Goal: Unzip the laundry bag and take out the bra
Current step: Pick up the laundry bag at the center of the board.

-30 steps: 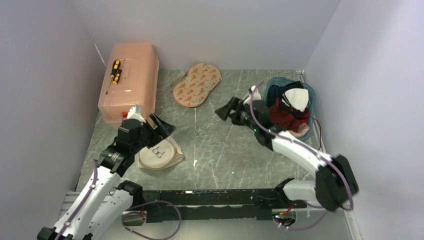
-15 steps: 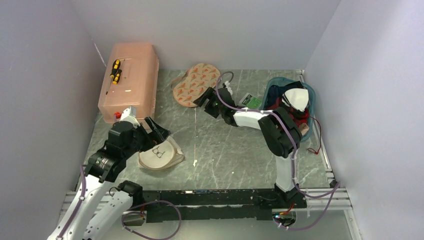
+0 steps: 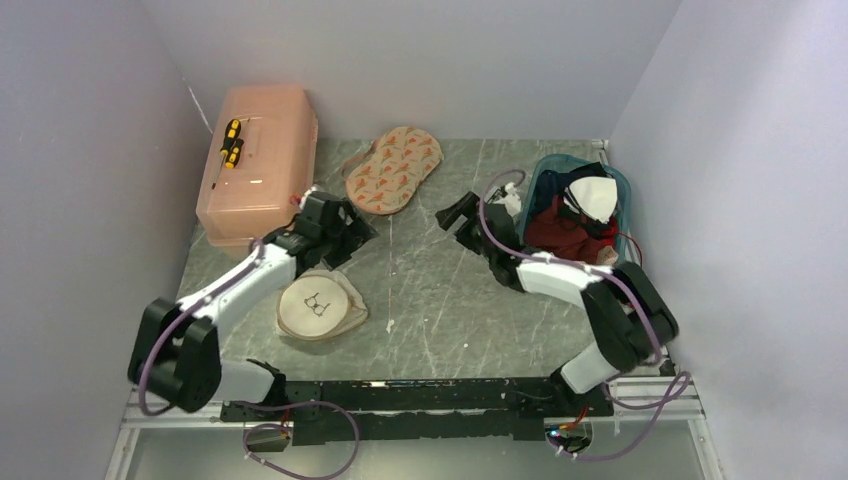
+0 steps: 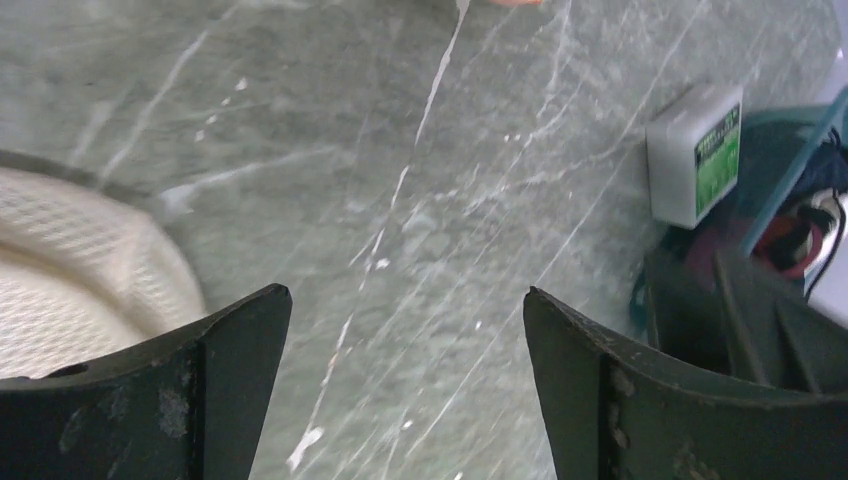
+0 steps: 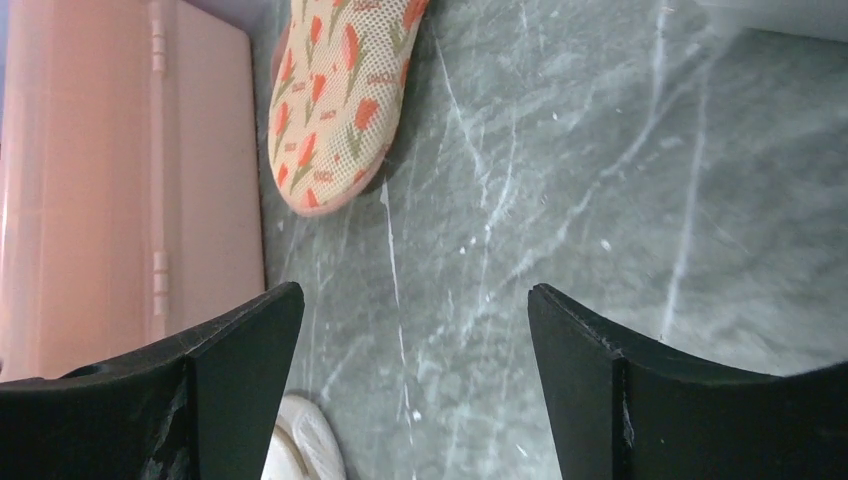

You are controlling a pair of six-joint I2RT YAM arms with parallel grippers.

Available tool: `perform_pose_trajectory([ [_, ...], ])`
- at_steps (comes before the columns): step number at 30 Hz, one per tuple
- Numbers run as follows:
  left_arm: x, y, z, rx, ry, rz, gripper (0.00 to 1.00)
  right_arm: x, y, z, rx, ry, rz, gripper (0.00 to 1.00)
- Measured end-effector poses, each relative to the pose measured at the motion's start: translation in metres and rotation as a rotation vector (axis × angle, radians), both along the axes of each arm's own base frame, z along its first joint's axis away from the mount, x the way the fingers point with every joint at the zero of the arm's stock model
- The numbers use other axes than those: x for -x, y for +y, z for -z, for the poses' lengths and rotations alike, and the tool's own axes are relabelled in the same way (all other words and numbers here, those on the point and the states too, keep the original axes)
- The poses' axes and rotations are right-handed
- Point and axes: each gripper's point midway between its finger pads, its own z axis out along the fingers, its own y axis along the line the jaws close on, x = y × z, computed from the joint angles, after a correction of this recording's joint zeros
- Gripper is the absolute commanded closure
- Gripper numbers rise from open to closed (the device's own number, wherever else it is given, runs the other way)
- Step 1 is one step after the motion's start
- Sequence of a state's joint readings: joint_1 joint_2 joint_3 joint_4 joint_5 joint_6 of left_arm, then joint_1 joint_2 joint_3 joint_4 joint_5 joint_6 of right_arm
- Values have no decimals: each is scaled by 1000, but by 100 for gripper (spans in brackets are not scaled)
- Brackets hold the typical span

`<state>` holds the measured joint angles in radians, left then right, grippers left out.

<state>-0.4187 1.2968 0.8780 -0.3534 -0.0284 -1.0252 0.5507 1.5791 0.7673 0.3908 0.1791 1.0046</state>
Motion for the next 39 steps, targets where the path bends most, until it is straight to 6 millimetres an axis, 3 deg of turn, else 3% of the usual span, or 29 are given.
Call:
perform_pose_trajectory([
  [7, -55, -44, 27, 14, 30, -184, 12, 48, -33, -6, 26, -44, 6, 13],
  [15, -104, -44, 88, 43, 33, -447, 8, 89, -55, -39, -8, -160, -13, 13],
  [19, -140, -58, 74, 130, -68, -487, 8, 110, -66, -45, -15, -201, -24, 13],
  [24, -159, -67, 74, 207, -163, -487, 7, 125, -78, -34, 19, -196, -29, 13],
  [30, -171, -65, 77, 253, -223, -511, 24, 135, -84, -12, 68, -146, -42, 14],
  [36, -190, -59, 85, 284, -237, -547, 49, 139, -83, -11, 75, -139, -63, 15],
  [39, -190, -57, 90, 275, -235, -547, 69, 141, -83, -13, 74, -147, -70, 15],
])
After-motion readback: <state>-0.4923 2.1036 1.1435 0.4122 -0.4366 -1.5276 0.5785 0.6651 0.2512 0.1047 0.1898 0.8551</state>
